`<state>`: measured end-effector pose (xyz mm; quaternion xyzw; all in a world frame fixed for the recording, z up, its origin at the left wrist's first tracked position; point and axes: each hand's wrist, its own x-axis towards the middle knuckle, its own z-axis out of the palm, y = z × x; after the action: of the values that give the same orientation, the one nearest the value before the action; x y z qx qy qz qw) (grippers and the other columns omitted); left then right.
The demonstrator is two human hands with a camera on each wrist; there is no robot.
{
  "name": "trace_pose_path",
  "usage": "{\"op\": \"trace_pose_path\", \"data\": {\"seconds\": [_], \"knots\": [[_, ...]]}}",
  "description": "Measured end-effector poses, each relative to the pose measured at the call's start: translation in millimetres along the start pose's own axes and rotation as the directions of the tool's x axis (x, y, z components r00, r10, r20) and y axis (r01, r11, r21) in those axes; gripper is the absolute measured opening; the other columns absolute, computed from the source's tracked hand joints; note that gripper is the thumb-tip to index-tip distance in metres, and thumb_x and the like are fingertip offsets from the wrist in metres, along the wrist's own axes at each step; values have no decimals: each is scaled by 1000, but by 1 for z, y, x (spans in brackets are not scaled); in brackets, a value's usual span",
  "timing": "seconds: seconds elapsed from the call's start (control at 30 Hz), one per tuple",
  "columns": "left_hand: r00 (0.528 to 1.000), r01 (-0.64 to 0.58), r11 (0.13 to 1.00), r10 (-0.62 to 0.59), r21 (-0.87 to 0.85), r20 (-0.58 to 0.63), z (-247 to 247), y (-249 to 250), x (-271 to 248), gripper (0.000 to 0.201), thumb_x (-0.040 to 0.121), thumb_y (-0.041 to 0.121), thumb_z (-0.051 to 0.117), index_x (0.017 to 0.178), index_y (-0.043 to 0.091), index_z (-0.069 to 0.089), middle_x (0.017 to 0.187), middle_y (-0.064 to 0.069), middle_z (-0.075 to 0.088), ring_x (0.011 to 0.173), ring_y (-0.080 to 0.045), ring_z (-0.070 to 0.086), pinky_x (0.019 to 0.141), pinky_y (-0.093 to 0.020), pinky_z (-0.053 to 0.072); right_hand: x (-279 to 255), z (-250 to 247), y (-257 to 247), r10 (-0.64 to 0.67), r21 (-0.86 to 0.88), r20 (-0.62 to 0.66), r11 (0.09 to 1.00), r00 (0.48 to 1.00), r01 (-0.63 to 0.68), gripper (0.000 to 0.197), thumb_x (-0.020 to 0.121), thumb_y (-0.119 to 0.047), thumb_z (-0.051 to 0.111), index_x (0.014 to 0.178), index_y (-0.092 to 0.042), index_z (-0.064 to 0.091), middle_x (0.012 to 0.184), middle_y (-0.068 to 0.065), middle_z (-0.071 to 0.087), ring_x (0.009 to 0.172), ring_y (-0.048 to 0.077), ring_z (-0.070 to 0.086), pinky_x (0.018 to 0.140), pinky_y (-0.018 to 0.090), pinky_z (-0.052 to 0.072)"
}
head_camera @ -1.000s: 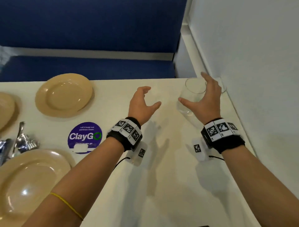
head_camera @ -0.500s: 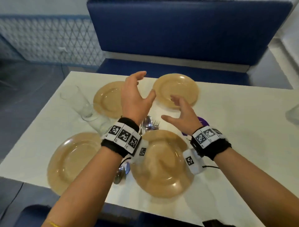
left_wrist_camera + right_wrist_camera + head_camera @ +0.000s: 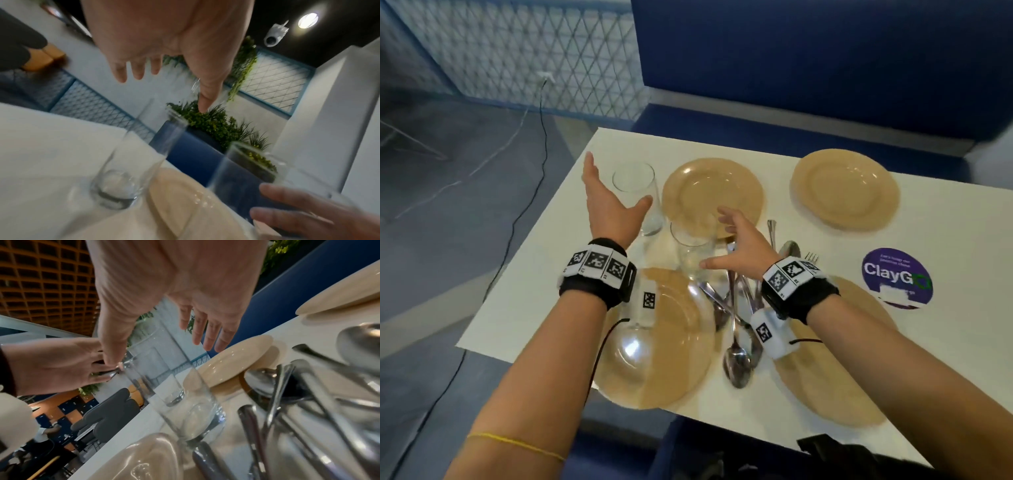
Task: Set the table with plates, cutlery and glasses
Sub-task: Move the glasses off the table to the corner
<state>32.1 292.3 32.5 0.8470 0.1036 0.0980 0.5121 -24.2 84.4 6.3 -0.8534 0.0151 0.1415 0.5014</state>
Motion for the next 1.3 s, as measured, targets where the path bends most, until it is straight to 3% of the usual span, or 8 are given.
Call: {"op": "trace_pose_path", "data": {"seconds": [0.13, 0.23, 0.47, 0.63, 0.77, 0.87, 1.03, 1.3], "knots": [[983, 161, 985, -156, -56, 95, 13, -18, -2, 112, 74, 11, 79, 150, 19, -3, 159, -8, 12, 145, -19, 21, 113, -29, 24, -4, 4, 3, -26, 9, 33, 1000, 999, 26, 103, 59, -24, 87, 143, -26, 27, 146, -2, 39, 130, 16, 41, 104, 30, 36], [963, 220, 973, -205, -69, 177, 18, -31, 15, 111, 70, 15, 82, 150, 21, 4, 156, -7, 21, 142, -21, 27, 112, -31, 27, -1, 17, -3, 0, 88, -60, 996, 998, 5, 89, 62, -18, 86, 136, -28, 38, 136, -6, 49, 122, 12, 48, 104, 33, 41], [960, 213, 975, -197, -65, 198, 28, -47, 31, 82, 67, 23, 83, 135, 25, 38, 138, -1, 48, 126, -21, 48, 100, -28, 40, 1, 28, -1, 11, 100, -135, 995, 991, 3, 81, 62, -19, 85, 130, -27, 42, 121, -13, 52, 118, 13, 52, 100, 32, 43], [975, 184, 982, -178, -36, 132, 30, -47, 27, 76, 66, 27, 83, 128, 22, 40, 127, -1, 54, 115, -22, 54, 89, -26, 43, 2, 26, 3, -8, 110, -150, 994, 989, 24, 80, 63, -19, 85, 129, -28, 42, 122, -11, 53, 117, 13, 52, 98, 30, 43], [992, 104, 994, -101, -40, 71, 26, -36, 18, 75, 62, 27, 85, 124, 21, 42, 121, -1, 54, 113, -20, 55, 92, -28, 45, -3, 17, 3, -36, 137, -193, 989, 980, 63, 80, 62, -18, 85, 128, -31, 42, 120, -11, 54, 115, 12, 51, 93, 28, 45], [999, 15, 999, -13, -42, 52, 25, -15, 11, 75, 59, 29, 86, 120, 22, 44, 115, 1, 54, 106, -16, 56, 88, -28, 47, -7, 1, 2, -53, 131, -254, 987, 966, 88, 78, 62, -20, 86, 126, -32, 43, 111, -21, 52, 109, 8, 52, 84, 21, 44], [990, -56, 997, 62, -52, 130, 51, 26, -15, 70, 59, 34, 85, 117, 26, 45, 109, 3, 57, 98, -13, 58, 81, -25, 49, -19, -37, 11, -73, 155, -370, 978, 926, 139, 75, 63, -23, 85, 124, -30, 43, 118, -7, 56, 105, 10, 54, 83, 23, 45], [967, -85, 990, 110, -117, 230, 168, 97, -96, 66, 58, 34, 87, 109, 29, 44, 106, 2, 58, 95, -16, 61, 77, -27, 52, -72, -161, 80, -66, 155, -457, 976, 887, 152, 77, 65, -18, 84, 129, -23, 42, 119, -3, 54, 96, 3, 51, 75, 9, 38]]}}
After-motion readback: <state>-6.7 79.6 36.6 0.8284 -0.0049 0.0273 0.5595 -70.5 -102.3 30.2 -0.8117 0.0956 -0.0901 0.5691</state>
